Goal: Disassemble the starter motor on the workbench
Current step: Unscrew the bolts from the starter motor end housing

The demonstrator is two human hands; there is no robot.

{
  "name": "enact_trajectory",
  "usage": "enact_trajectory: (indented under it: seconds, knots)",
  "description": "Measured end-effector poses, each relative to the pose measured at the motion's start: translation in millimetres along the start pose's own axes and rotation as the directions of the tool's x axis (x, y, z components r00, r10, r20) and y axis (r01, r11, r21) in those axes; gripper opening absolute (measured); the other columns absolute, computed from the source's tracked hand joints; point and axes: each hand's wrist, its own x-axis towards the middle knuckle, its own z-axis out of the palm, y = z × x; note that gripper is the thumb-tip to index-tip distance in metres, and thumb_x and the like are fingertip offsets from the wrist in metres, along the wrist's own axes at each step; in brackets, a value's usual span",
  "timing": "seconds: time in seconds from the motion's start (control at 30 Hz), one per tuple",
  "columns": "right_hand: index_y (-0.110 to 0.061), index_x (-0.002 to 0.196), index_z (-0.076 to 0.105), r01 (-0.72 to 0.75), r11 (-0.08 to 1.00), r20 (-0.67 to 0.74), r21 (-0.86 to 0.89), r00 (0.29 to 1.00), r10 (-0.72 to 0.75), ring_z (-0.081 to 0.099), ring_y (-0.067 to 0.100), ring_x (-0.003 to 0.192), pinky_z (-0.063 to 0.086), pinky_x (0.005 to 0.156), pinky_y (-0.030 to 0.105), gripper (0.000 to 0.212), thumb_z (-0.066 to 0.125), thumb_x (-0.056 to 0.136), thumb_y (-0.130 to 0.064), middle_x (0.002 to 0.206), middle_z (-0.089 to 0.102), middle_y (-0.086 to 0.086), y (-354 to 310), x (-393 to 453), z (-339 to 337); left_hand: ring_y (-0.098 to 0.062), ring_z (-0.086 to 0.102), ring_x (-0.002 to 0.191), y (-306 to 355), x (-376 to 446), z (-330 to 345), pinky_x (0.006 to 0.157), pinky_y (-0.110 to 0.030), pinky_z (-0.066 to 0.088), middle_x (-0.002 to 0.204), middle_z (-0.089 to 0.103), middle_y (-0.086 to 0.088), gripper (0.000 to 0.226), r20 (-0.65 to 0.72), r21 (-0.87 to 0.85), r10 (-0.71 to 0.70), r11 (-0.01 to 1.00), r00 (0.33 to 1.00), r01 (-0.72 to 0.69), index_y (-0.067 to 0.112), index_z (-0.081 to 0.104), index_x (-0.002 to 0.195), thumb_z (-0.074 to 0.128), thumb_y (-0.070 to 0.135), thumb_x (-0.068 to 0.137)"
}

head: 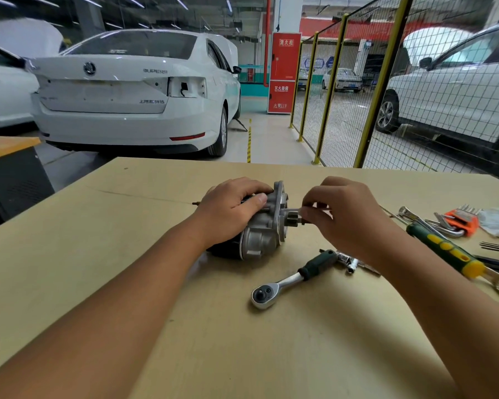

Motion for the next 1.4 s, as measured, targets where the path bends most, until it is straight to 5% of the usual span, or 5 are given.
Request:
enact_trajectory:
  seconds: [0.2,0.33,0.7,0.93,1.4]
  knots:
    - [-0.008,0.098,0.077,-0.017,1.0,0.062,-0.024,0.998,0.018,0.055,0.021,0.082,0.043,0.074,0.033,0.016,0.064,0.098,-0.018,0.093,0.057,0.003,3.4,1.5,-2.6,-0.017,0.062,0.115,2.5,-0.9,-1.7,0.103,-0.047,0.047,0.12,0.07,0.009,0.044,0.004,0.029,0.006,1.0,1.0,-0.006,0.025,0.071,0.126,0.052,0.041,0.089]
    - [-0.027,0.095,0.072,-0.041,0.981,0.053,-0.188,0.997,0.052,0.056,0.018,0.093,0.041,0.088,0.041,0.014,0.062,0.097,-0.036,0.1,0.057,-0.011,-2.2,-0.6,-3.4,-0.017,0.061,0.115,3.0,-2.0,-2.5,0.104,-0.047,0.046,0.121,0.069,0.01,0.046,0.025,0.04,0.014,0.999,1.0,-0.015,0.025,0.07,0.128,0.054,0.041,0.087]
    - [-0.015,0.097,0.076,-0.008,1.0,0.054,-0.004,0.998,0.008,0.046,0.005,0.072,0.031,0.064,0.013,0.014,0.063,0.097,-0.019,0.084,0.054,-0.005,6.5,1.4,0.0,-0.015,0.062,0.115,2.1,0.1,-0.5,0.104,-0.045,0.047,0.12,0.07,0.01,0.045,0.0,0.02,-0.002,1.0,1.0,0.002,0.026,0.071,0.127,0.05,0.041,0.09]
    - [-0.025,0.091,0.072,-0.022,0.988,0.065,-0.151,0.997,0.032,0.057,0.018,0.085,0.043,0.081,0.037,0.011,0.067,0.095,-0.034,0.093,0.055,-0.011,-0.1,-0.6,-1.4,-0.015,0.061,0.116,3.4,-1.9,-2.1,0.104,-0.046,0.046,0.122,0.069,0.011,0.047,0.017,0.038,0.003,0.999,1.0,-0.004,0.026,0.07,0.128,0.054,0.041,0.087]
    - [-0.012,0.092,0.076,-0.034,0.999,0.094,0.0,0.995,0.034,0.05,0.009,0.073,0.039,0.066,0.028,0.016,0.065,0.096,-0.023,0.084,0.054,-0.005,4.6,1.4,0.1,-0.016,0.06,0.118,3.8,-1.0,-2.0,0.105,-0.047,0.046,0.123,0.069,0.01,0.047,0.015,0.048,0.004,0.999,1.0,-0.004,0.026,0.069,0.129,0.052,0.044,0.088]
